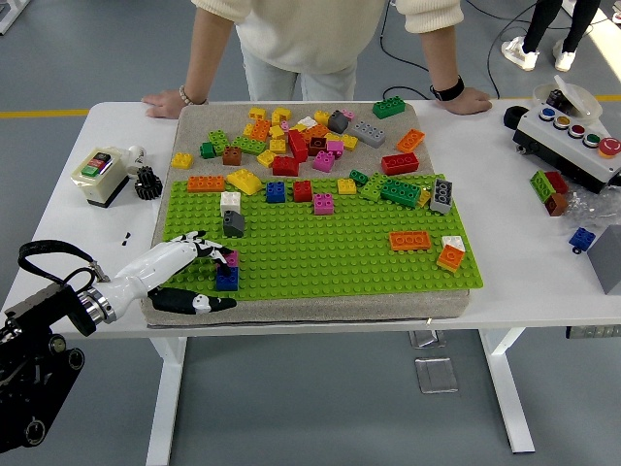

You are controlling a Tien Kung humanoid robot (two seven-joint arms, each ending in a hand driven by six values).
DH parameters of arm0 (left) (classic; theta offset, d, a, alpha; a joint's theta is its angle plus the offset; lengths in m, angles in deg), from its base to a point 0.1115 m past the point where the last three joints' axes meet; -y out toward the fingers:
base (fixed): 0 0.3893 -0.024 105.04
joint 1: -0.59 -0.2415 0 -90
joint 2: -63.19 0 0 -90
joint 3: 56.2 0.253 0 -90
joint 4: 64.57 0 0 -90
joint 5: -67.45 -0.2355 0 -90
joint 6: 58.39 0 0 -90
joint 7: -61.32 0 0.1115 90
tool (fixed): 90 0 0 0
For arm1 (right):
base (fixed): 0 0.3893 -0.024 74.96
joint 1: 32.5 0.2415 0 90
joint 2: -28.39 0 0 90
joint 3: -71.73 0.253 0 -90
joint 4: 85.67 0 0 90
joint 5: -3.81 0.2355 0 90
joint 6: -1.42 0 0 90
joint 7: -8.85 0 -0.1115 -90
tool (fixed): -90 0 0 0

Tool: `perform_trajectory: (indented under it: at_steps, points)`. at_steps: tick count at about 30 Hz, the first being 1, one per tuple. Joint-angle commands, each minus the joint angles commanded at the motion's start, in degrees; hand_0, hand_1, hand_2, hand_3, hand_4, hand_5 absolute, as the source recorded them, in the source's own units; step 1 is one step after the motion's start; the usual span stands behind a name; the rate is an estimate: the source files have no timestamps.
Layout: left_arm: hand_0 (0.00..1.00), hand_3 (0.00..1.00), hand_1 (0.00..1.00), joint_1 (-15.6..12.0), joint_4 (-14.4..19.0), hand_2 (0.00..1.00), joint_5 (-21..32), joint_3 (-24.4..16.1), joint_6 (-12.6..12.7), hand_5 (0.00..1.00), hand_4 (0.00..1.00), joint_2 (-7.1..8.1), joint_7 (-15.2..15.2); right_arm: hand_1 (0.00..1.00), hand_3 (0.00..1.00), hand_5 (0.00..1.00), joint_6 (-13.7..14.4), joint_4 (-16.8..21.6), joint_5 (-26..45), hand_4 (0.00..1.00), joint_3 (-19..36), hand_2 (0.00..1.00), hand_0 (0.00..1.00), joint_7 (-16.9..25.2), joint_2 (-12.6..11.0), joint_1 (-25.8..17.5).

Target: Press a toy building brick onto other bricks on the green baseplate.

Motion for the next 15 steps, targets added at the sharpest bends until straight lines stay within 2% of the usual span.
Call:
perform_trajectory:
  at_steps: [15]
  points:
    - [0.998,0.600,0.872,0.4,-2.3,0.845,0.0,0.3,1.5,0.745,0.998,-0.30,-0.2,0.658,0.590,0.496,0.2,0.0,0.1,0.915,-0.4,0.707,0.734,-0.1,0.1,0.0]
